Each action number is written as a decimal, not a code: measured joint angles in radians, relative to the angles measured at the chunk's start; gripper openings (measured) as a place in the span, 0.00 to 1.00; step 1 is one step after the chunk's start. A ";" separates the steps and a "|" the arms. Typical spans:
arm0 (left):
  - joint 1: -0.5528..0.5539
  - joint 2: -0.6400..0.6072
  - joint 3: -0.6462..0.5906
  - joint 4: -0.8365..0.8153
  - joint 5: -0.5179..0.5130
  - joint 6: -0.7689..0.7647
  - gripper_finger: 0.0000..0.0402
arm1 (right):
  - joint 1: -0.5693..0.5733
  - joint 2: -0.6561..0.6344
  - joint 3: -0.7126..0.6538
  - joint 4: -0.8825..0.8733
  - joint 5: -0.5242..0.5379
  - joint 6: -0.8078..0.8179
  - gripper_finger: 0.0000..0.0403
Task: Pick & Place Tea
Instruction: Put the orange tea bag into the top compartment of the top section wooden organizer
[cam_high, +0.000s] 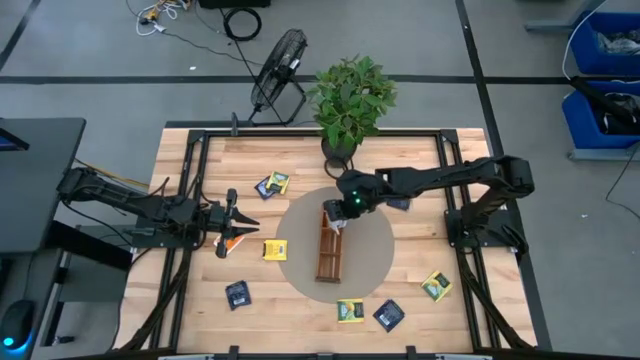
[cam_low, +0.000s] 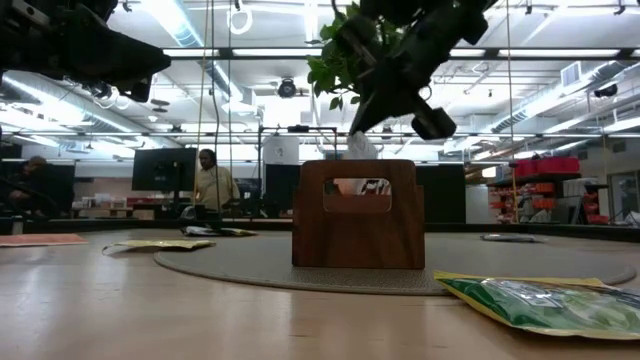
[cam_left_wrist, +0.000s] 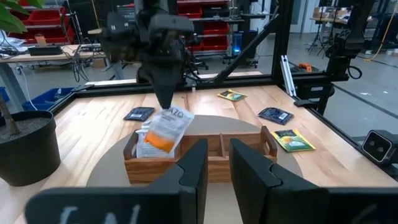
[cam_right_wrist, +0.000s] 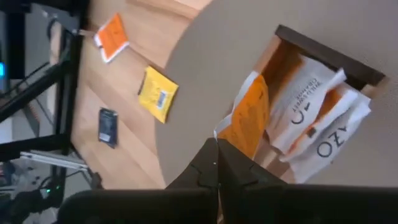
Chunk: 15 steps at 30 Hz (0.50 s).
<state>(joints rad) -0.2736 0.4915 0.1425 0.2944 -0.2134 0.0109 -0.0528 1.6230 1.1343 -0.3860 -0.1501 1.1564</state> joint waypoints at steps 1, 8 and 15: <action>0.000 0.000 0.000 -0.001 0.000 0.000 0.17 | 0.000 0.006 0.000 -0.009 0.003 0.000 0.00; 0.000 0.000 0.000 -0.001 0.000 -0.001 0.17 | -0.018 0.010 0.000 -0.063 0.037 0.010 0.00; 0.000 0.000 0.000 0.000 0.000 -0.003 0.17 | -0.054 0.010 0.000 -0.066 0.091 -0.019 0.00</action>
<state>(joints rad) -0.2736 0.4915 0.1425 0.2943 -0.2134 0.0077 -0.1068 1.6333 1.1343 -0.4519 -0.0591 1.1377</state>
